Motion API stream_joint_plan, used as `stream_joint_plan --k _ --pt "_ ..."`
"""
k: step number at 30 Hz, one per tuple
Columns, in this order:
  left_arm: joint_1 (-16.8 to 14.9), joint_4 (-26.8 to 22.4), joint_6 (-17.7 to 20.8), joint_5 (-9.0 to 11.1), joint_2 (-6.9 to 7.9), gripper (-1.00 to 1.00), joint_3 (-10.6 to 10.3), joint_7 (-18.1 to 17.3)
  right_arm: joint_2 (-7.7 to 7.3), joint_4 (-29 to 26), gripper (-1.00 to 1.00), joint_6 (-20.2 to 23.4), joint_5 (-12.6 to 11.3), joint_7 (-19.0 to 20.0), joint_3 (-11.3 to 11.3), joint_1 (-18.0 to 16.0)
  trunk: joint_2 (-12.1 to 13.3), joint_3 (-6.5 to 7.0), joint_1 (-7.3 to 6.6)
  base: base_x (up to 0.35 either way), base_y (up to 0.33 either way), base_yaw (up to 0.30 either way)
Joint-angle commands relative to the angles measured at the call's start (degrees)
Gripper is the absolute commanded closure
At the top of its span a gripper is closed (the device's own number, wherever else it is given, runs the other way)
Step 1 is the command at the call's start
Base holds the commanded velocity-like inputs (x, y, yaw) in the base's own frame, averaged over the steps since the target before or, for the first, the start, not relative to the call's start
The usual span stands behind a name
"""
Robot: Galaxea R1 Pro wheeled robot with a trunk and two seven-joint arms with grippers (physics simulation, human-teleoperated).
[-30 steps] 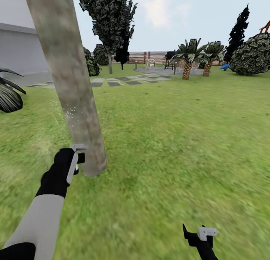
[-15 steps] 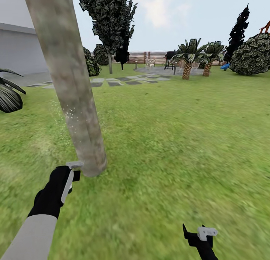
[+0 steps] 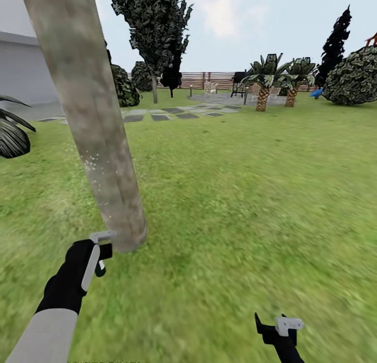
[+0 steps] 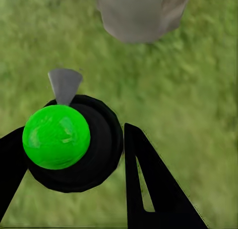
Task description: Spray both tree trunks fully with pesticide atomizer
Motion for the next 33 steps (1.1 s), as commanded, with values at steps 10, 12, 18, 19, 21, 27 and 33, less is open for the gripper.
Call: stream_joint_plan --k 10,12,18,19,21,27,33 --pt "0.69 -0.02 -0.11 -0.1 0.0 1.0 -0.08 0.0 0.0 0.02 -1.0 0.0 0.0 -0.01 -0.02 0.0 0.0 0.0 0.0 0.03 -0.031 0.254" --pt "0.82 -0.05 -0.14 -0.13 -0.02 1.0 -0.13 0.0 0.0 0.02 -1.0 0.0 0.0 -0.01 -0.06 0.0 0.0 0.0 0.0 0.165 -0.189 0.106" --pt "0.91 -0.07 -0.15 -0.12 -0.17 1.0 -0.29 0.0 0.0 0.02 -1.0 0.0 0.0 -0.01 0.0 0.0 0.0 0.0 0.0 0.162 -0.228 0.013" --pt "0.91 -0.07 -0.15 -0.13 -0.17 1.0 -0.31 0.0 0.0 0.02 -1.0 0.0 0.0 -0.01 -0.01 0.0 0.0 0.0 0.0 0.148 -0.24 0.001" --pt "0.92 -0.07 -0.15 -0.14 -0.18 1.0 -0.34 0.0 0.0 0.02 -1.0 0.0 0.0 -0.01 -0.02 0.0 0.0 0.0 0.0 0.14 -0.245 0.0" --pt "0.92 -0.07 -0.15 -0.14 -0.26 1.0 -0.34 0.0 0.0 0.02 -1.0 0.0 0.0 -0.01 0.01 0.0 0.0 0.0 0.0 0.049 -0.266 0.0" --pt "0.92 -0.07 -0.15 -0.12 -0.26 1.0 -0.35 -0.01 0.07 0.02 -1.0 0.0 0.0 -0.01 0.01 0.0 0.0 0.0 0.0 0.008 -0.273 0.0"
